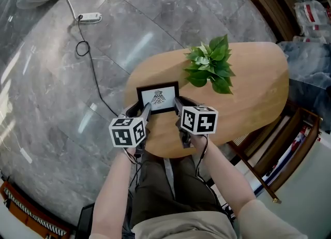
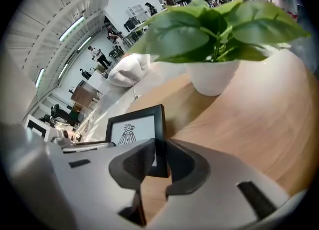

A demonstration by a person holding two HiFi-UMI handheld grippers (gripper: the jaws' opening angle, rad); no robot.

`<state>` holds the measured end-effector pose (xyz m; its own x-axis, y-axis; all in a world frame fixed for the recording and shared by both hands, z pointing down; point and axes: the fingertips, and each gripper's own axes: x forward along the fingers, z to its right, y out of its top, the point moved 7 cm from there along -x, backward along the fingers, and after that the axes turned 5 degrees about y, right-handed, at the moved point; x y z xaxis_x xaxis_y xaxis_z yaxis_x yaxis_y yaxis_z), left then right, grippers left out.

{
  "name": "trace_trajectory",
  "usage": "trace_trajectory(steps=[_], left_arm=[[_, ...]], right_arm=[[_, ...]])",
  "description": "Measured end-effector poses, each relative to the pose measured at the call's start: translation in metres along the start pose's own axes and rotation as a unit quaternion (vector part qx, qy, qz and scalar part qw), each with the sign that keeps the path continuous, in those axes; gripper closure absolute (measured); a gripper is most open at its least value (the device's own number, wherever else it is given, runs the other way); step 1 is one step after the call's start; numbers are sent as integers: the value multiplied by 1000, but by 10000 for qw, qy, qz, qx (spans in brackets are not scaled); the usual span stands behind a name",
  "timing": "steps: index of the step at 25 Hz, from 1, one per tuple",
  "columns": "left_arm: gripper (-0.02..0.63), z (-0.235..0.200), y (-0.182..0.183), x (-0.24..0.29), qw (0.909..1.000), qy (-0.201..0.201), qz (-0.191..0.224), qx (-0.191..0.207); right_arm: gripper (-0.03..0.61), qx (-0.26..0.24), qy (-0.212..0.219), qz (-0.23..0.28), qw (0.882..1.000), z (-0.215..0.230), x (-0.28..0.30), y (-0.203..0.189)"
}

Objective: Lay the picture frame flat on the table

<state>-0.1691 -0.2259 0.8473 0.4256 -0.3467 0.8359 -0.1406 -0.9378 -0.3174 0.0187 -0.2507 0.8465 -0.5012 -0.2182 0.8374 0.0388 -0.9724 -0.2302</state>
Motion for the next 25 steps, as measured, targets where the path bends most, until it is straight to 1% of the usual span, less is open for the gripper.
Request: trace_trajectory(steps=[2, 5, 10, 12, 15, 18, 20, 23, 25], left_arm=[[486, -3, -6, 8, 9997, 169, -130, 120], [486, -6, -9, 15, 9982, 442, -145, 365], [468, -11, -12, 19, 9969, 615, -218, 431], [454, -11, -14, 21, 9962, 631, -306, 517], [437, -9, -12, 19, 9964, 614, -313, 501], [425, -5, -9, 8, 9963, 610, -304, 521], [425, 0, -4, -4, 9961, 602, -272, 591], [426, 12, 6, -30, 9961, 537, -168, 676], [428, 22, 12, -52, 9963, 453, -116, 725]], right_arm=[[522, -39, -45, -156, 9999, 5, 12, -8], [523, -187, -102, -257, 9994, 9, 25, -16], [523, -347, -159, -245, 9990, 9, 34, -18], [523, -485, -205, -248, 9983, 9, 34, -18], [520, -760, -310, -309, 9961, 7, 32, -18], [517, -840, -378, -297, 9953, 4, 21, -18], [517, -869, -362, -245, 9953, -1, 9, -15], [552, -1021, -312, -115, 9942, -15, -17, -6], [555, -1035, -236, -4, 9943, -28, -39, 0]])
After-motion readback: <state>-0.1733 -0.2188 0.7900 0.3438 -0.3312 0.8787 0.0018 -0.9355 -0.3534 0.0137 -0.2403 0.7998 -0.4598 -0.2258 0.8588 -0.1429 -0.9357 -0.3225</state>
